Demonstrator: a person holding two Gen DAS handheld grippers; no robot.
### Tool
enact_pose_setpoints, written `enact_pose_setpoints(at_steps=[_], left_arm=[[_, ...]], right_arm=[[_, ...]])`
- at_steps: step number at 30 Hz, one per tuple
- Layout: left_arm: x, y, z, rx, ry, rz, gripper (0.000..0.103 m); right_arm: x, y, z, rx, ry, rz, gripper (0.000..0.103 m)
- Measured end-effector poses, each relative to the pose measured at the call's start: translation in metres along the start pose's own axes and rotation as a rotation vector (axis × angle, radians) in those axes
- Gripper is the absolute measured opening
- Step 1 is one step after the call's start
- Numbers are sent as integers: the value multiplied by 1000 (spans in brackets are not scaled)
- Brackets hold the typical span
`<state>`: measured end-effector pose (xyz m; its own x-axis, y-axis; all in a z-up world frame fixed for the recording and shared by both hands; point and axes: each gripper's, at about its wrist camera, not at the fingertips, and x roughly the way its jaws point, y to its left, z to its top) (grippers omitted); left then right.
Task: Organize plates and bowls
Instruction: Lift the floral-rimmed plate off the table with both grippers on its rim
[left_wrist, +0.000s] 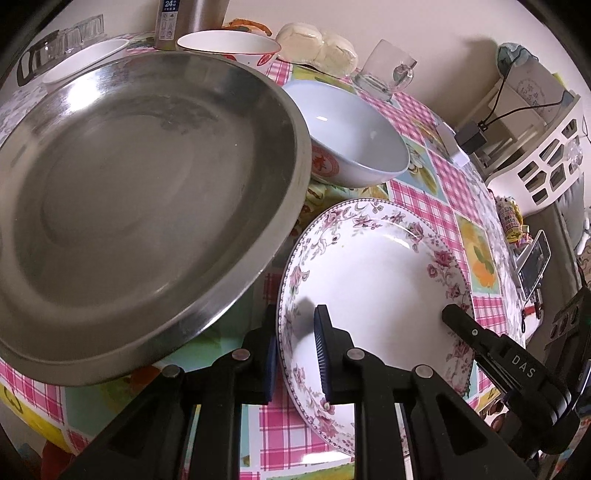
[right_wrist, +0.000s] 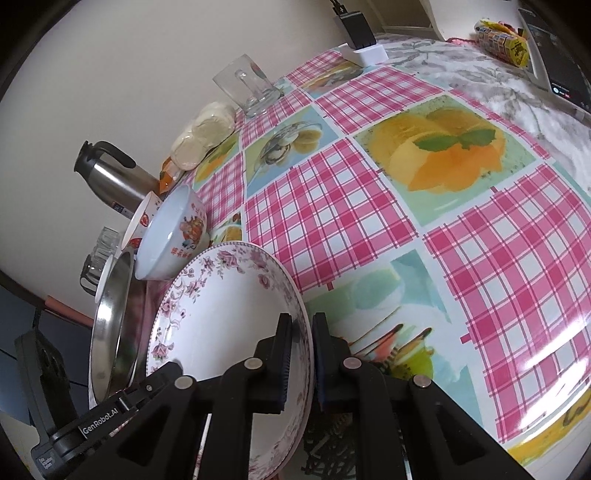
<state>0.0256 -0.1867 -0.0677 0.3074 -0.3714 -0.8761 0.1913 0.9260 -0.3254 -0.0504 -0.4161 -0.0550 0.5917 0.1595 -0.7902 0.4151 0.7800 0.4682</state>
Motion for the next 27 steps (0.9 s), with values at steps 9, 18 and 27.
enact_pose_setpoints(at_steps=[9,18,27], left_arm=[[1,-12,3,16,4,-15,19],[-7,-19,5,47,-11,-38,19],[-12,-28,11,77,-38,-58,19]], right_arm=[[-7,-1,3,-26,-19,-8,13],[-18,-6,3,-24,-35,-3,13],[-32,-6,5,-26,-71,-3,13]])
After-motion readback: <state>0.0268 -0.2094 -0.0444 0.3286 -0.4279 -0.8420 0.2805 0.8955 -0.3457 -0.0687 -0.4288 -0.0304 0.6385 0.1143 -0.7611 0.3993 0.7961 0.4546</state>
